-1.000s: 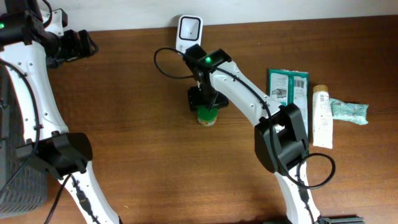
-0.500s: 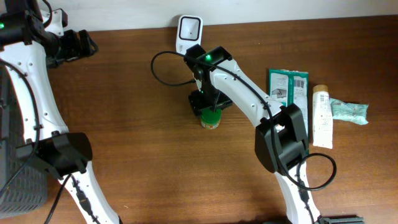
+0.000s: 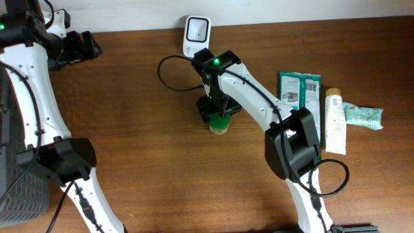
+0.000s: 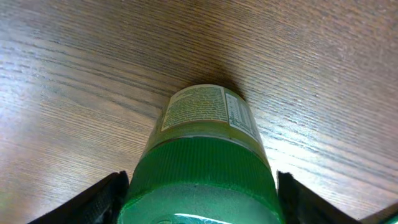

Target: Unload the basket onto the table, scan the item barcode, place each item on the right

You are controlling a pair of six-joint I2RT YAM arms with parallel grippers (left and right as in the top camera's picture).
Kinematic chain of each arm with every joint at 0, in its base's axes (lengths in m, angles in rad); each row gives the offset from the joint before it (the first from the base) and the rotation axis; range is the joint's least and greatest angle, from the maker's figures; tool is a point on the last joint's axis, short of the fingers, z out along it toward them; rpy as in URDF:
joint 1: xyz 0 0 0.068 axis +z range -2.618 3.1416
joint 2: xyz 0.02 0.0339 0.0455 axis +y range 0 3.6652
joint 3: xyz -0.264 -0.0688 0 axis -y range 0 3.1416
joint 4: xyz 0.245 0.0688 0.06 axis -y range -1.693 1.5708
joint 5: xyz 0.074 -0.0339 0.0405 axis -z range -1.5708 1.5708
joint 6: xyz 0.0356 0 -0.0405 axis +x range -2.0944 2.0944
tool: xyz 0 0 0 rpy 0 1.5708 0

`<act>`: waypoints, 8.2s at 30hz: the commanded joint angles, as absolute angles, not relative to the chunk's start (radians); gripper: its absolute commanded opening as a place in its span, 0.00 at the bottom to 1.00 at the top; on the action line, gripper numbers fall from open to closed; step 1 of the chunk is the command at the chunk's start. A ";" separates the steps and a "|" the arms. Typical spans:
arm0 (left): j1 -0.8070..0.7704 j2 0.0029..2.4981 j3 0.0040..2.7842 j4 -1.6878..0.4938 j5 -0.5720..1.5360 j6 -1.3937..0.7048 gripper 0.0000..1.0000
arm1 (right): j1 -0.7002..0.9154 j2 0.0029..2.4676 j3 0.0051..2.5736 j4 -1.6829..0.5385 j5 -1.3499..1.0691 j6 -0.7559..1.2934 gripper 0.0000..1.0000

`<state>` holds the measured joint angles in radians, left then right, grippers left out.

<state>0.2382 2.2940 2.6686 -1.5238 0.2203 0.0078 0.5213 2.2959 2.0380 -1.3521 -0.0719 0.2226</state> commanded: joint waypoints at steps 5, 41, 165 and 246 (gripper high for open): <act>0.239 2.302 2.684 -1.526 0.231 0.012 0.99 | 0.517 2.299 2.005 -1.345 -0.068 0.213 0.73; 0.238 2.302 2.684 -1.526 0.231 0.012 0.99 | 0.120 2.282 2.331 -1.419 -1.179 0.239 0.36; 0.238 2.302 2.684 -1.526 0.231 0.012 0.99 | 0.072 0.003 0.006 -0.071 -0.100 -0.160 0.98; 0.068 0.005 0.009 -0.072 0.104 0.178 0.99 | 0.072 0.003 0.006 -0.071 -0.101 -0.160 0.98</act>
<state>0.0685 0.0139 0.0109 -0.0643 0.1112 0.1650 0.0761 0.0109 0.0109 -0.0666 -0.0853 -0.1642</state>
